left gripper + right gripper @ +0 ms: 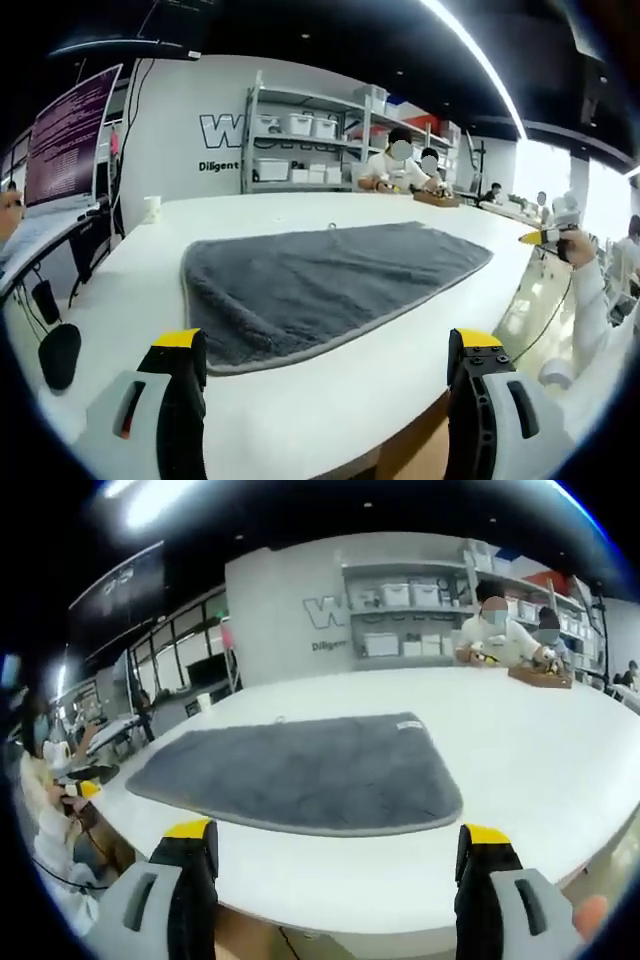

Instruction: Open the folded towel by lifting each exposed corner and separating the folded layers until the towel lies flat within the target outline without major curled edges

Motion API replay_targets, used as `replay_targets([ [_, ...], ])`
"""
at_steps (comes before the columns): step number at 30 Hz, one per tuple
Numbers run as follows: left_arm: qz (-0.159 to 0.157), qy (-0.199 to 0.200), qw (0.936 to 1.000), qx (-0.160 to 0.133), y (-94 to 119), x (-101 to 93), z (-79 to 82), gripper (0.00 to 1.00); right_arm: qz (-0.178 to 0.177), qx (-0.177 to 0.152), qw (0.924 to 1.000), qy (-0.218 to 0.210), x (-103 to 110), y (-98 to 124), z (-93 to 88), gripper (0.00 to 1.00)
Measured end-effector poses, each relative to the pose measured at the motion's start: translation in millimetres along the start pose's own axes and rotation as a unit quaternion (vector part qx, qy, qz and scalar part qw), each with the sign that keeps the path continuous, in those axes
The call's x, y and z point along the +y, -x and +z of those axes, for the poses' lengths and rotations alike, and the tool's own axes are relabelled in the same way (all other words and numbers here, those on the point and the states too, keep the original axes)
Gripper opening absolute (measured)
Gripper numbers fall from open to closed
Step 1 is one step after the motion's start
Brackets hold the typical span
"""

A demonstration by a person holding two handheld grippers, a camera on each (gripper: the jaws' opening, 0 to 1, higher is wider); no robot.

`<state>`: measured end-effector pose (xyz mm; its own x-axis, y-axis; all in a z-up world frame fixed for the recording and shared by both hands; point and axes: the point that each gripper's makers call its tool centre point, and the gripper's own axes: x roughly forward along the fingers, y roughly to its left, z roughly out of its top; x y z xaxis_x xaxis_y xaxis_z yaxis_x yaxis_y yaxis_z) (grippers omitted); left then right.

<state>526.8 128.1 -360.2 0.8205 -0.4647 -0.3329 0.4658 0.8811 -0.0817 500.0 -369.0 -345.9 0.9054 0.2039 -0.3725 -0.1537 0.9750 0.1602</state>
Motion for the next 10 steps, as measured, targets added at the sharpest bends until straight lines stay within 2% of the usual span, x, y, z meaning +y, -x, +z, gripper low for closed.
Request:
replay_targets([
  [2, 0.001, 0.000, 1.0000, 0.001, -1, 0.1, 0.8, 1.00, 0.004, -0.023, 0.9997, -0.005, 1, 1, 6.8, 0.99],
  [5, 0.000, 0.000, 1.0000, -0.003, -4, -1.2, 8.8, 1.00, 0.017, -0.033, 0.9991, -0.023, 2, 0, 10.1, 0.99],
  [7, -0.003, -0.004, 1.0000, -0.004, -8, -4.8, 12.5, 1.00, 0.021, -0.031, 0.9990, -0.024, 2, -2, 11.6, 0.99],
  [10, -0.008, -0.004, 1.0000, -0.004, -11, -8.6, 12.6, 1.00, -0.006, -0.005, 1.0000, -0.003, -7, 1, 6.3, 0.99],
])
